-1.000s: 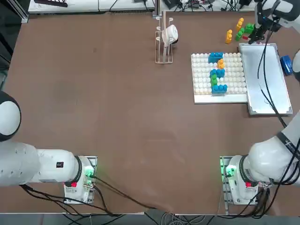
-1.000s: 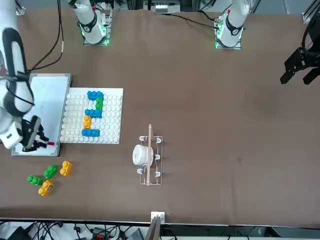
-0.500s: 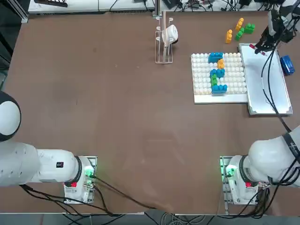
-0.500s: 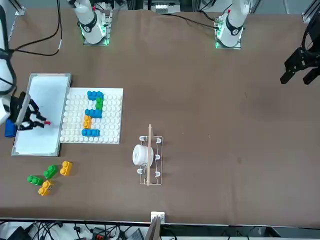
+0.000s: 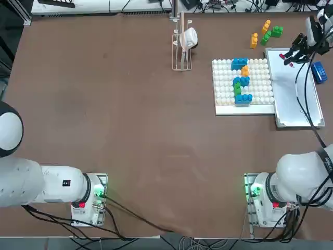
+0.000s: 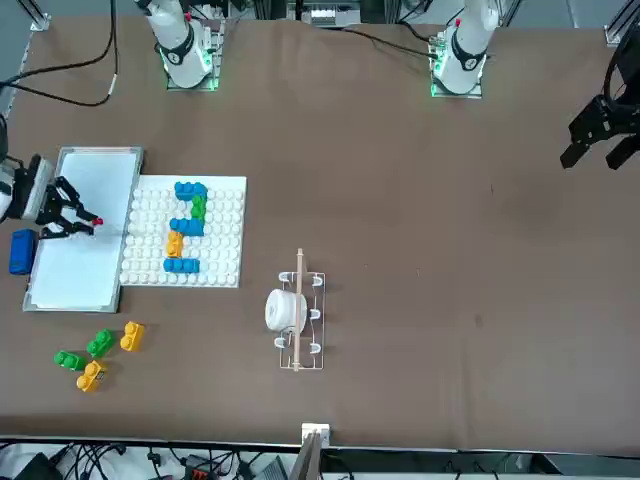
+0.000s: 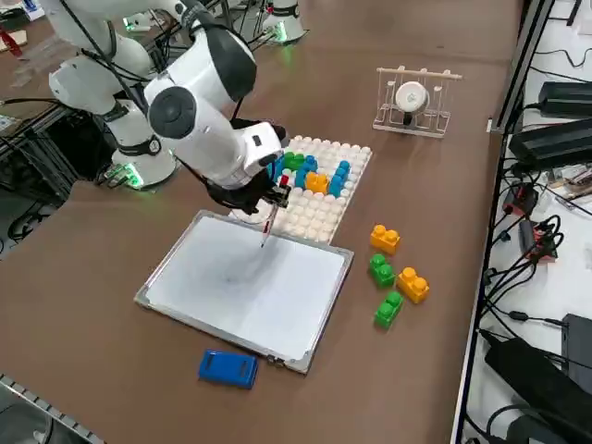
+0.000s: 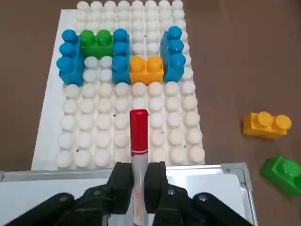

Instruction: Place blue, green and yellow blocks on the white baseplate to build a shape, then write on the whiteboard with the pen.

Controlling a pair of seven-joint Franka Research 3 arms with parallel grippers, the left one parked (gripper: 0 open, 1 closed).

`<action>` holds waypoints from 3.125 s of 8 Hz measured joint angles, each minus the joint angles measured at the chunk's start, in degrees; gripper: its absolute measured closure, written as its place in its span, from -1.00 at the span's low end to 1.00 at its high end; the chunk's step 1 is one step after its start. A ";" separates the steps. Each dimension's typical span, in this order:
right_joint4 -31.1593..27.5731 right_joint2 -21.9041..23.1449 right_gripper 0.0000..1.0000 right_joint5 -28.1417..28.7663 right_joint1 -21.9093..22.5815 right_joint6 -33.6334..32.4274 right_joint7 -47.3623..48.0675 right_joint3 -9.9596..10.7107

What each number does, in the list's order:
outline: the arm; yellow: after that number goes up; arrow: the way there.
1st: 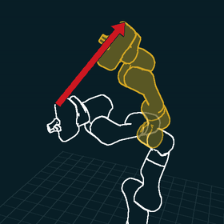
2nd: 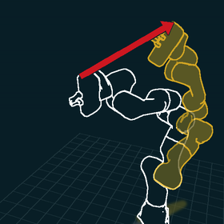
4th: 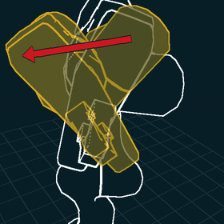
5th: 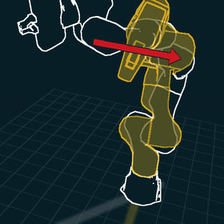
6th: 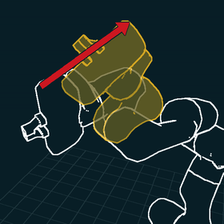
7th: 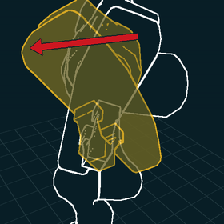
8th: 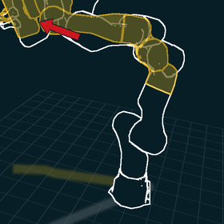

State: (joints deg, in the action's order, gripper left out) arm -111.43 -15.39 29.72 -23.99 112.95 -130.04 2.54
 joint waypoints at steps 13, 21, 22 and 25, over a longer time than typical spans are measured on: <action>0.10 -7.89 0.65 8.17 -15.77 -8.99 -14.02 0.01; 0.97 -10.25 0.65 10.51 -15.28 -8.13 -14.92 -1.61; 0.97 -10.55 0.65 11.02 -14.98 -7.72 -14.94 -2.29; 0.98 -10.95 0.65 12.16 -14.01 -7.06 -14.95 -3.20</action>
State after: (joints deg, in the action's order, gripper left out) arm -110.45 -26.34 41.88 -38.00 105.88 -144.99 -0.66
